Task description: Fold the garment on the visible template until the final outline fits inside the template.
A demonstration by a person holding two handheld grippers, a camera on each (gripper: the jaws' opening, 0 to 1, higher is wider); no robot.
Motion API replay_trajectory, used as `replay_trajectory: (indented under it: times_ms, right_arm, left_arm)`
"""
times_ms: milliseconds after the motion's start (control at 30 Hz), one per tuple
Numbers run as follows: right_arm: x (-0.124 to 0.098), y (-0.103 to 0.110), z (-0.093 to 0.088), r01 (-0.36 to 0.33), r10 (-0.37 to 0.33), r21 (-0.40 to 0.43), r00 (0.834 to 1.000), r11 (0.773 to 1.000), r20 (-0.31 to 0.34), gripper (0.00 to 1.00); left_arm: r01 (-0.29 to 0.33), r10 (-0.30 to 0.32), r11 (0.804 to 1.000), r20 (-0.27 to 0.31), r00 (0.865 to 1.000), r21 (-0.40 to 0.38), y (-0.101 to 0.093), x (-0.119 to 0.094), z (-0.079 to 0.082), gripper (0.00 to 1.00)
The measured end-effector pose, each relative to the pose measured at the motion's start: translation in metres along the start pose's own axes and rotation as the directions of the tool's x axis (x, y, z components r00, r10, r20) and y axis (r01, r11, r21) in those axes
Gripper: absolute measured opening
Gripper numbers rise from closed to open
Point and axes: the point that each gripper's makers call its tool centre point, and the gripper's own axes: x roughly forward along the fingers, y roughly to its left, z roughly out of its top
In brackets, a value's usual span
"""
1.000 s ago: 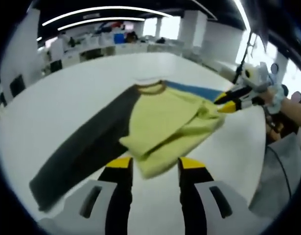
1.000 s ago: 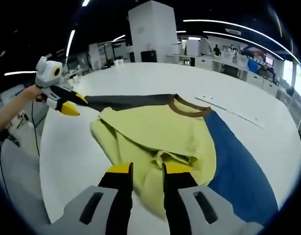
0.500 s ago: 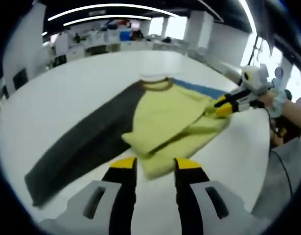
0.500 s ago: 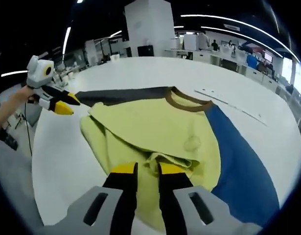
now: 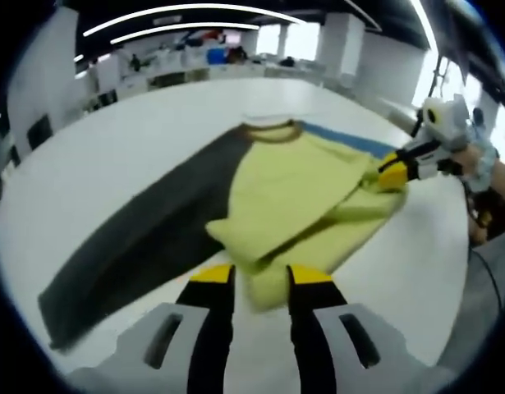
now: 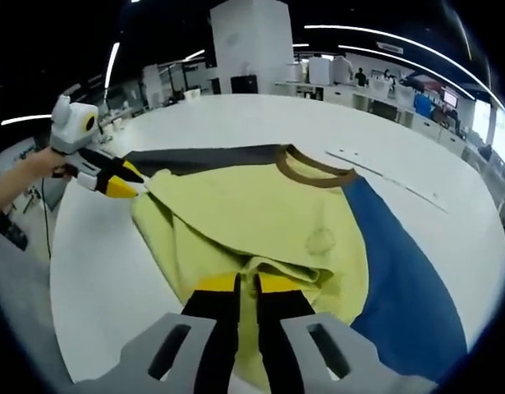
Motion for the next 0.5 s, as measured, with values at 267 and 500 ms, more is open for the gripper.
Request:
replay_trajectory:
  times_ms: [267,500]
  right_arm:
    - [-0.001,-0.002,0.001,-0.001,0.001,0.008,1.000,1.000,0.004,0.02]
    - [0.000,-0.001,0.000,-0.006,0.006,0.008,1.000,1.000,-0.001,0.02]
  left_arm:
    - [-0.034,0.035,0.999,-0.021,0.999,0.013,0.006,0.012,-0.005,0.22]
    - [-0.034,0.034,0.999,-0.004,0.999,0.021,0.005,0.011,0.004,0.21]
